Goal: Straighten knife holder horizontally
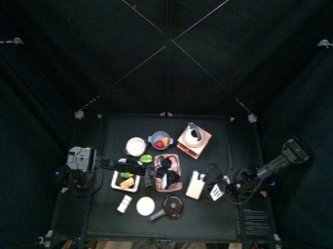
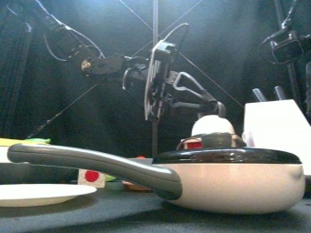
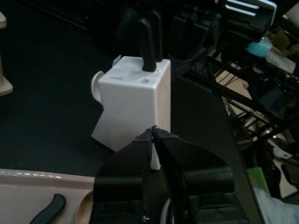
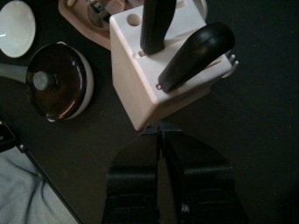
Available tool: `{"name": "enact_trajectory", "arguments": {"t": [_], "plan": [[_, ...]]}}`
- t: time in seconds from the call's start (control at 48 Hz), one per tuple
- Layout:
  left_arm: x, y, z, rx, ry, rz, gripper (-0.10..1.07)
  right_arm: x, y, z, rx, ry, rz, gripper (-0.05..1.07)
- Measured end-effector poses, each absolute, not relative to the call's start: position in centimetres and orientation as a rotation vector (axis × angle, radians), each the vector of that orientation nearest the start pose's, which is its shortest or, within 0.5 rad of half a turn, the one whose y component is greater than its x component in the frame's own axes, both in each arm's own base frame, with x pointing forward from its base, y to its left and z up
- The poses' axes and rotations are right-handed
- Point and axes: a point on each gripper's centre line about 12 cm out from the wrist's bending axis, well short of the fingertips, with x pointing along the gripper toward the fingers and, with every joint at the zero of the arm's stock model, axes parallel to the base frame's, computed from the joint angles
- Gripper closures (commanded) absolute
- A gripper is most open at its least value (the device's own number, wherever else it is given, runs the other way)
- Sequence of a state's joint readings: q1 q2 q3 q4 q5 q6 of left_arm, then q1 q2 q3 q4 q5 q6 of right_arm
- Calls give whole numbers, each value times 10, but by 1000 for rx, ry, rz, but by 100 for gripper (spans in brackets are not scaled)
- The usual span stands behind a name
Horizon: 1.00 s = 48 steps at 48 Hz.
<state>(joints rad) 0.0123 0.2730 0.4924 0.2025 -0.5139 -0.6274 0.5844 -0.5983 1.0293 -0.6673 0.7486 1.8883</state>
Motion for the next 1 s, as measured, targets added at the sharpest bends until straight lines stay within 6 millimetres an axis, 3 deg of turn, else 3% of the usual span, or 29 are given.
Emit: {"name": "enact_trajectory", "arguments": {"t": [0.458,0.792,1.0], "plan": [[498,-3,143,-447,375,20,43,195,58,188,707,775,-606,70],[501,-17,142,-441,390,-1,43,193,51,182,698,772,-632,70],[500,-30,140,-434,409,-22,43,194,57,180,740,793,-600,70]]}}
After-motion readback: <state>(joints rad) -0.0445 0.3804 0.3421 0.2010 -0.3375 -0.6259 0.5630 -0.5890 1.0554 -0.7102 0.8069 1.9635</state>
